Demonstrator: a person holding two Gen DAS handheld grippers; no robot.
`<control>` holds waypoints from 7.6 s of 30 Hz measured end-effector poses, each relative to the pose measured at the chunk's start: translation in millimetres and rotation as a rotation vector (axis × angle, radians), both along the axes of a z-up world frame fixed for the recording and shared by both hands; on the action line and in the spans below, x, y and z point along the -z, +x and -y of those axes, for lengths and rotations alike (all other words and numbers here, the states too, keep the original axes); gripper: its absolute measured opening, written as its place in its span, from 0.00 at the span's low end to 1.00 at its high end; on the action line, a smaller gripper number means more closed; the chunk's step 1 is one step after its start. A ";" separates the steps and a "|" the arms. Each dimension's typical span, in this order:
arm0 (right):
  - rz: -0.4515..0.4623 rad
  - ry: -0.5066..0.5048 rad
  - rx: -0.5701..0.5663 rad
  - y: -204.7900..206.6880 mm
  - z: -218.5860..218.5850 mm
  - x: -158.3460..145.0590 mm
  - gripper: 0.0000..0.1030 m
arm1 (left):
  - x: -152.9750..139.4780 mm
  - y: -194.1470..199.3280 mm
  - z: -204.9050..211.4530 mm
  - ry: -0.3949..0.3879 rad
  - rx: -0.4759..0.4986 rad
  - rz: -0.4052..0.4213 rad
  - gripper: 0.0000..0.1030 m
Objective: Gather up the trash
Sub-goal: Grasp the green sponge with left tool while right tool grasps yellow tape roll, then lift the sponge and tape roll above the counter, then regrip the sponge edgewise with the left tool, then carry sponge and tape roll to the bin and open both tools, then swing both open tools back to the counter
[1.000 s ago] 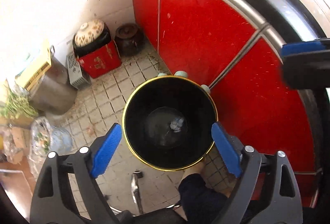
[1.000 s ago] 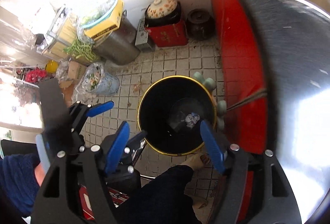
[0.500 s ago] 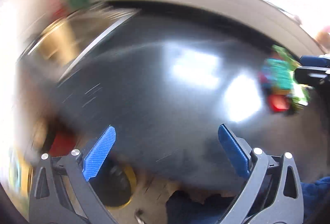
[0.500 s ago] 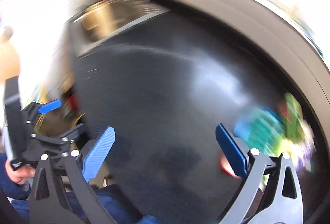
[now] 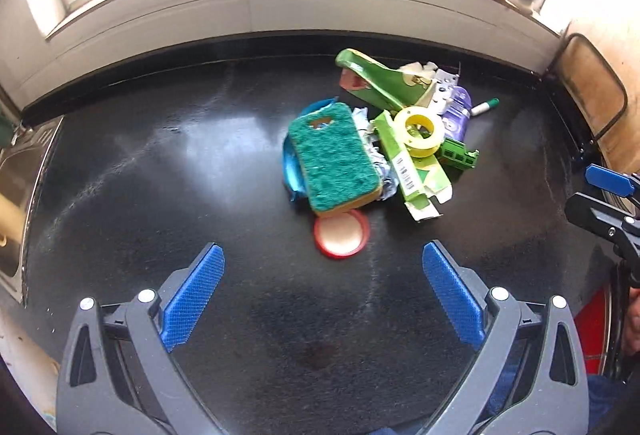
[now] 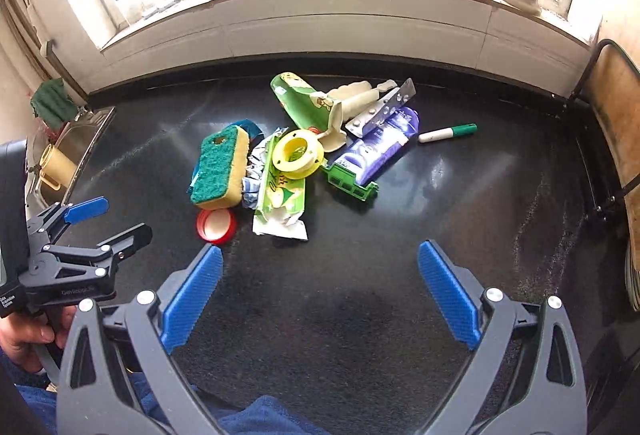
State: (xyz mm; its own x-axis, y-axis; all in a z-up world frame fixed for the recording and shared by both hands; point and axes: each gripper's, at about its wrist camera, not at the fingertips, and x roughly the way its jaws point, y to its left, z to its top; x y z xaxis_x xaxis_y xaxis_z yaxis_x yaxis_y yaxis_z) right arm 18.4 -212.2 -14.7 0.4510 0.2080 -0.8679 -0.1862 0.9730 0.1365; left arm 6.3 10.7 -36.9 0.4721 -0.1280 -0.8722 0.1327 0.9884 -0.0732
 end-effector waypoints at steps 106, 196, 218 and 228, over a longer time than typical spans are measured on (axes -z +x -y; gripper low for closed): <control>-0.080 0.142 -0.157 16.4 -2.7 42.4 0.22 | 80.4 -10.9 10.5 0.054 -0.115 -0.127 0.69; -0.370 -0.052 -1.426 -210.4 -577.9 172.9 0.22 | 193.6 -350.9 -333.6 -0.191 -1.226 -0.226 0.23; -0.325 -0.024 -1.420 -201.4 -598.9 138.9 0.69 | 195.9 -351.1 -363.7 -0.118 -1.184 -0.226 0.80; 0.008 0.031 -0.928 -50.8 -395.8 6.9 0.86 | 57.4 -203.2 -271.1 0.011 -0.775 0.017 0.94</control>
